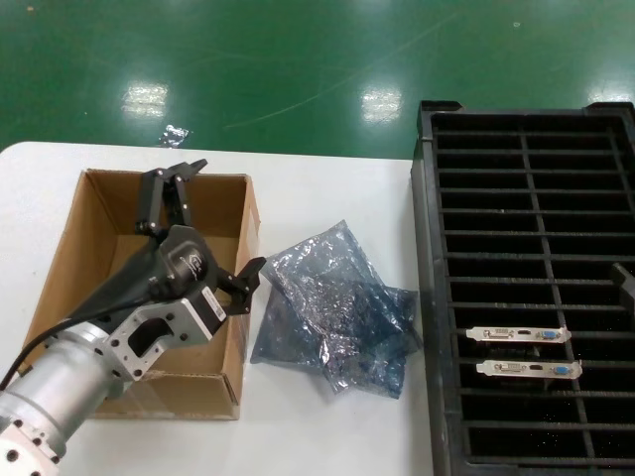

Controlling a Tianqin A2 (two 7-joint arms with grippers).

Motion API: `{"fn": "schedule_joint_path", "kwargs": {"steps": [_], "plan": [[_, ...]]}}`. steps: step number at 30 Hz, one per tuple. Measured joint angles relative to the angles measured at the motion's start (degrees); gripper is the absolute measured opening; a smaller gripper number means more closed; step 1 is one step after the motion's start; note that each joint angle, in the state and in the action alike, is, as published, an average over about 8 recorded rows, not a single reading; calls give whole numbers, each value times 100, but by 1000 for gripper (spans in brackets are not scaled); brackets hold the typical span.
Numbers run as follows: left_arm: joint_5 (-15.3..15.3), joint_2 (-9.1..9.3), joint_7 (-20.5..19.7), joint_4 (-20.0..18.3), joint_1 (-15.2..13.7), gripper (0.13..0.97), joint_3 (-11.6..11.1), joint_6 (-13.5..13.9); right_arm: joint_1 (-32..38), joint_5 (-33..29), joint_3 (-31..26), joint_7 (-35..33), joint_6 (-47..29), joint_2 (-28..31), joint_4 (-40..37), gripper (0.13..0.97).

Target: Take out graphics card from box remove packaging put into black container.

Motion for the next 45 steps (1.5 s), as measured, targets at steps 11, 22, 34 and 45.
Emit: {"fn": "schedule_joint_path", "kwargs": {"steps": [11, 22, 34, 45], "plan": [[-1008, 69, -126, 259, 268, 965, 12, -599, -47, 65, -354, -334, 694, -423, -125, 966], [-2019, 138, -251, 518, 537, 966, 24, -1200, -95, 131, -709, -670, 1390, -847, -251, 966], [-3119, 213, -388, 801, 829, 966, 37, -1854, -146, 202, -1095, -1034, 2148, -1310, -387, 966], [-4104, 280, -511, 1054, 1091, 966, 49, -2439, -192, 266, -1441, -1361, 2826, -1722, -510, 966]]}}
